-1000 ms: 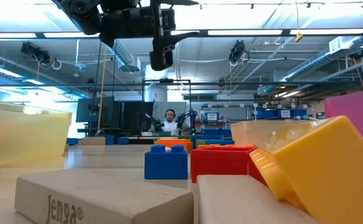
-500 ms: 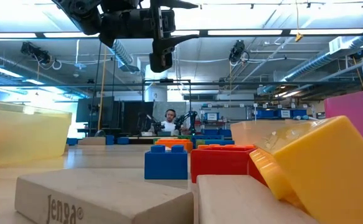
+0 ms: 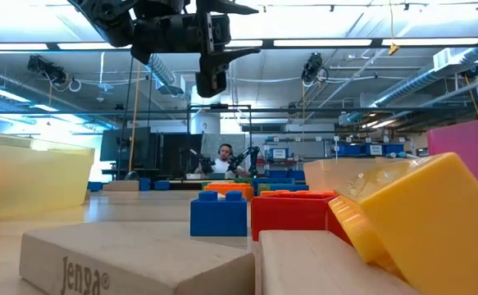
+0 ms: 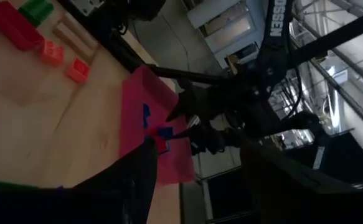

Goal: Sort blocks by size
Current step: Put the small blue game piece into the red bin, then put the large red game piece into the yellow bin

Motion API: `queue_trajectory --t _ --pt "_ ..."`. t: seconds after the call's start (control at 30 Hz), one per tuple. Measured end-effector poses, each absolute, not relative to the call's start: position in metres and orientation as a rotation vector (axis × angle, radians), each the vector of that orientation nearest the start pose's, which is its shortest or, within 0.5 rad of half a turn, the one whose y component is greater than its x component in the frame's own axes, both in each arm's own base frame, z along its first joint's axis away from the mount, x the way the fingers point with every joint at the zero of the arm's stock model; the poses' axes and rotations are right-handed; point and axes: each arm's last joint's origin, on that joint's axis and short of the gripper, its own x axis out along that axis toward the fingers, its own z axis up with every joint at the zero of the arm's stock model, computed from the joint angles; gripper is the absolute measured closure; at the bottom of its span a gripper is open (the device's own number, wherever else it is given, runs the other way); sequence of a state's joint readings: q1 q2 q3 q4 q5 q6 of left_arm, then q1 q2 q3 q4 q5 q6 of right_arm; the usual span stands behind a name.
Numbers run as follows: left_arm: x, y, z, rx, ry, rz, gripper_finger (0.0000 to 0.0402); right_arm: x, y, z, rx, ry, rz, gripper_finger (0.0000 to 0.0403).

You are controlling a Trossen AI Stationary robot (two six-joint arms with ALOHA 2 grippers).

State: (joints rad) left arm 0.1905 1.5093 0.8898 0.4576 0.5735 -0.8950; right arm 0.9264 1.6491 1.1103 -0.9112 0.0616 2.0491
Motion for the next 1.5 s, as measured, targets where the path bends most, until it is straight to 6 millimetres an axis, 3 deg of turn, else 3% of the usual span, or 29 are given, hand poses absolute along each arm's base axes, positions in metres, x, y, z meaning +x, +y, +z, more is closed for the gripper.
queue_trajectory --t 0.5,0.67,0.77,0.93,1.23,1.5 --pt "0.302 0.061 0.278 -0.642 0.275 -0.239 0.0167 0.166 0.217 0.241 1.022 1.021 -0.632 0.0181" --pt "0.285 0.067 0.282 -0.595 0.343 -0.210 0.0167 0.179 0.203 0.245 0.883 0.842 -0.626 0.0183" --pt "0.278 0.074 0.280 -0.618 0.383 -0.178 0.0167 0.192 0.186 0.245 0.760 0.774 -0.664 0.0181" --pt "0.273 0.087 0.278 -0.584 0.390 -0.165 0.0167 0.218 0.140 0.244 0.673 0.765 -0.850 0.0172" --pt "0.248 0.123 0.279 -0.500 0.387 -0.021 0.0167 0.250 0.062 0.241 0.722 0.968 -0.992 0.0157" --pt "0.201 0.136 0.298 -0.296 0.434 0.348 0.0167 0.255 0.014 0.241 0.883 0.947 -1.164 0.0143"
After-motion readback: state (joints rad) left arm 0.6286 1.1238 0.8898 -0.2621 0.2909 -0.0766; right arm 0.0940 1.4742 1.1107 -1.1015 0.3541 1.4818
